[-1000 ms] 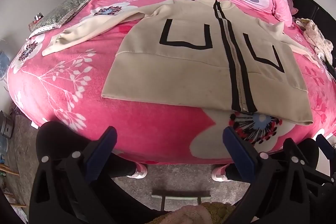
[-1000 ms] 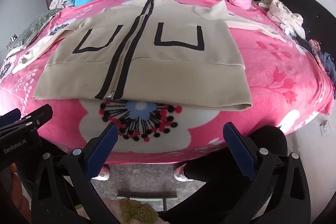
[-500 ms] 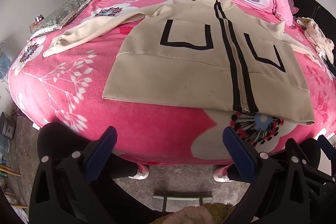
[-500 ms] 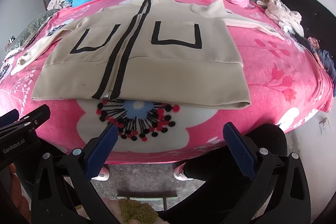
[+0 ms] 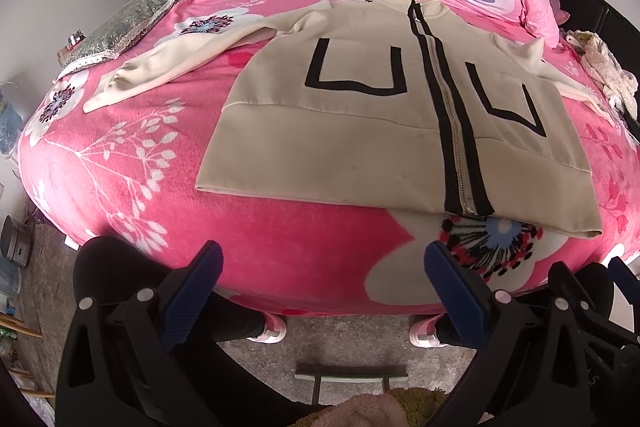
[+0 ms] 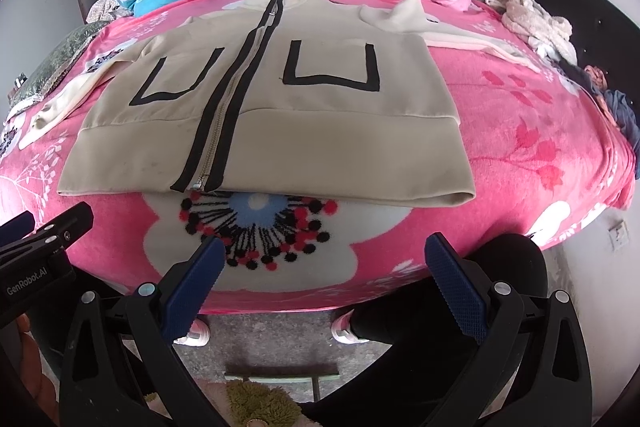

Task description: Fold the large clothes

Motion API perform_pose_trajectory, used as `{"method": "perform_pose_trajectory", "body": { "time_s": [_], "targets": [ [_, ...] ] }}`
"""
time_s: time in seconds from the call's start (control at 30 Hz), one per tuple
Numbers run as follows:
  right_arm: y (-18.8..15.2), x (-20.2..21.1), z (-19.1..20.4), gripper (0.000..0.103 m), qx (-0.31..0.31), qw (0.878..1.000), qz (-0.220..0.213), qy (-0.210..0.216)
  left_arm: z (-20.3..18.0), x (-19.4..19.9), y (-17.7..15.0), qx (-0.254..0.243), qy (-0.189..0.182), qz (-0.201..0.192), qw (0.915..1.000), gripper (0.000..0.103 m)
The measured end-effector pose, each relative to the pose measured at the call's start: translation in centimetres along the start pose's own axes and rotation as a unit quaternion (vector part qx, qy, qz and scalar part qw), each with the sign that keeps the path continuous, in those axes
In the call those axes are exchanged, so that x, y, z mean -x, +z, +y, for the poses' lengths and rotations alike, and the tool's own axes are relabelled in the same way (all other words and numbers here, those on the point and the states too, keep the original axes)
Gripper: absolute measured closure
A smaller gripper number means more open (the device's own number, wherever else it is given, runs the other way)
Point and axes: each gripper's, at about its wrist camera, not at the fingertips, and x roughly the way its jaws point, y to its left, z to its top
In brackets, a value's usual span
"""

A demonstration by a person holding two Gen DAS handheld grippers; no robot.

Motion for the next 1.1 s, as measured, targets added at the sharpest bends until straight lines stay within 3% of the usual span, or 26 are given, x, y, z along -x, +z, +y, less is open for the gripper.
{"method": "perform_pose_trajectory", "body": {
  "time_s": [1.1],
  "targets": [
    [0.11,0.05,-0.18,0.007,-0.002,1.000,-0.002,-0.001,0.70,-0.57,-0.14,-0.001,0.002,0.005,1.0000,0.004]
  ]
}}
